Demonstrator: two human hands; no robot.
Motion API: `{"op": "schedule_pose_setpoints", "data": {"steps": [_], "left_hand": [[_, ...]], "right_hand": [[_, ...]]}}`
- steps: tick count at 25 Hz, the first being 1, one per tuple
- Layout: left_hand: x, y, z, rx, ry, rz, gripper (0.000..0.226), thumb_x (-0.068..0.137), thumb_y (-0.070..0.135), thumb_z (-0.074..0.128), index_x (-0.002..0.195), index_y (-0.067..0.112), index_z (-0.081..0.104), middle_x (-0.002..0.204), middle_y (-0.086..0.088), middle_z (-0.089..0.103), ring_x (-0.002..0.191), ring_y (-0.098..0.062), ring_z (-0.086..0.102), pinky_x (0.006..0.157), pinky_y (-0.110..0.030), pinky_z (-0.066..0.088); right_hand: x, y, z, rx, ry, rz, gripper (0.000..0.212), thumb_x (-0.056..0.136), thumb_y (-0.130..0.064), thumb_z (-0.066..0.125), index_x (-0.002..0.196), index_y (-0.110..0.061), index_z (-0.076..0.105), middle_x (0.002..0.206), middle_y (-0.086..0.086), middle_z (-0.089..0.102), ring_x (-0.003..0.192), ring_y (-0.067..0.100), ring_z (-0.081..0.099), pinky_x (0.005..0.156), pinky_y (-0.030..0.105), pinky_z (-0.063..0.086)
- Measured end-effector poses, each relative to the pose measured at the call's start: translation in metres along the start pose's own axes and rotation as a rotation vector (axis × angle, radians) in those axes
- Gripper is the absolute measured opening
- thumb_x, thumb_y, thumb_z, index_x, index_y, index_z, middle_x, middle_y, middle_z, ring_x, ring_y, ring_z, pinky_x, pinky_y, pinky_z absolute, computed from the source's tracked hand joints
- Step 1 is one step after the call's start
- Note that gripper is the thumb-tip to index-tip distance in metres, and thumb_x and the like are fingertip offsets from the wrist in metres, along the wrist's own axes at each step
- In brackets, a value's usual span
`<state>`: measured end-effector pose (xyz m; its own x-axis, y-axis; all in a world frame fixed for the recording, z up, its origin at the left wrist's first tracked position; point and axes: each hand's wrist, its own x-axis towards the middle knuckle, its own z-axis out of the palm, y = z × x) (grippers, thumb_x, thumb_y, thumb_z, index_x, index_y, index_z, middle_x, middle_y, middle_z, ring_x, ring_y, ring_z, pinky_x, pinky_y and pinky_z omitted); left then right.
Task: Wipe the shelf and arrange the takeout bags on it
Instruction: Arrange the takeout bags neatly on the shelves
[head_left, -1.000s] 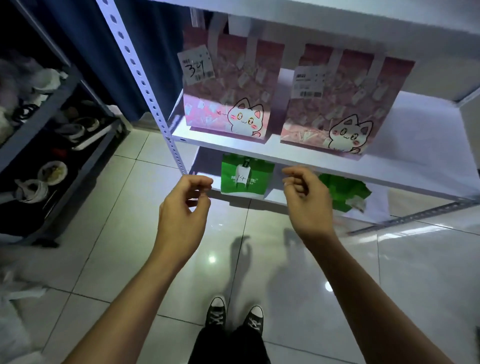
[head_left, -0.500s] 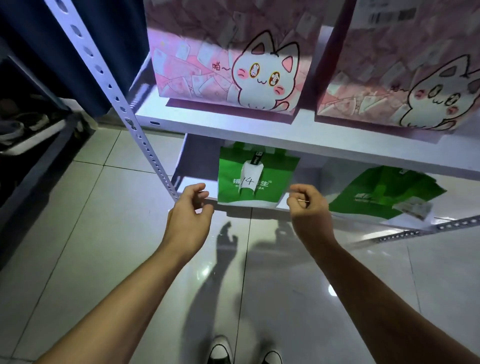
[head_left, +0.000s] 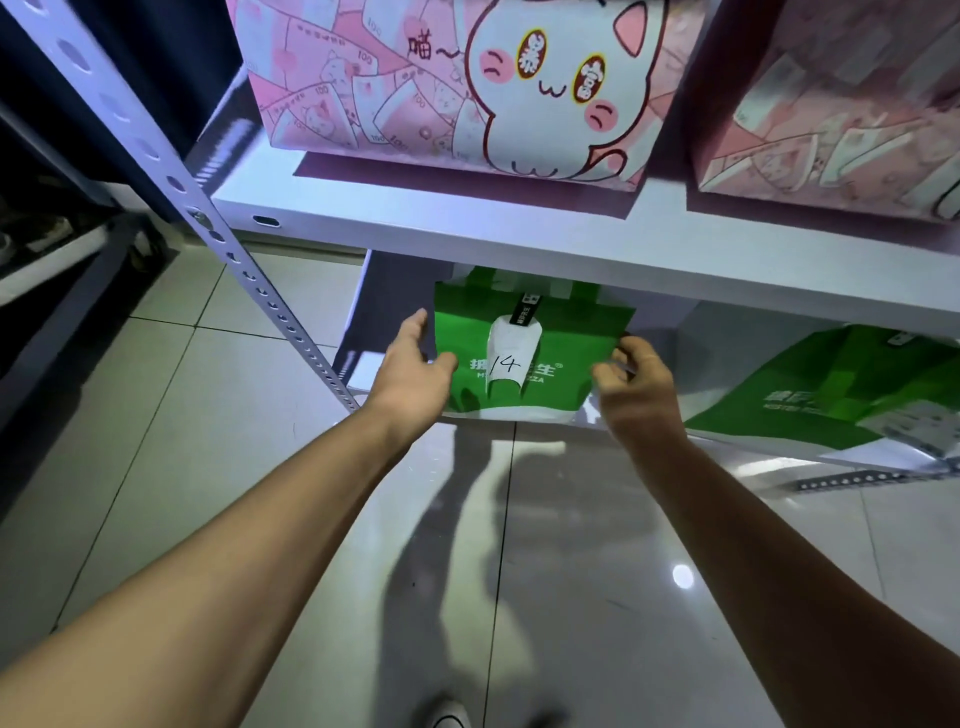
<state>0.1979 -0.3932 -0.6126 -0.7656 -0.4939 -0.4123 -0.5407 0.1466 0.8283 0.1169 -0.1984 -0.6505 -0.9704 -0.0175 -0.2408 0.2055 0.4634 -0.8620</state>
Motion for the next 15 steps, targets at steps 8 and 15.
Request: {"op": "schedule_pose_setpoints", "data": {"steps": [8,15], "left_hand": [[-0.001,-0.019,0.013,-0.055,0.096,0.048,0.028,0.089,0.0,0.06,0.106,0.021,0.061,0.098,0.006,0.066,0.081,-0.027,0.067,0.075,-0.036,0.054],[-0.039,-0.027,0.013,0.026,0.206,0.046,0.016,0.091,0.008,0.062,0.092,0.019,0.073,0.079,0.004,0.07,0.07,-0.017,0.062,0.072,-0.027,0.049]], "right_hand": [[-0.022,0.017,-0.008,-0.127,0.133,-0.04,0.023,0.09,-0.012,0.069,0.072,-0.018,0.056,0.063,-0.004,0.055,0.064,0.019,0.051,0.053,0.019,0.033],[-0.059,0.014,-0.03,-0.166,0.075,-0.017,0.019,0.094,-0.009,0.061,0.08,-0.021,0.064,0.069,-0.011,0.063,0.065,0.0,0.055,0.053,0.011,0.036]]}}
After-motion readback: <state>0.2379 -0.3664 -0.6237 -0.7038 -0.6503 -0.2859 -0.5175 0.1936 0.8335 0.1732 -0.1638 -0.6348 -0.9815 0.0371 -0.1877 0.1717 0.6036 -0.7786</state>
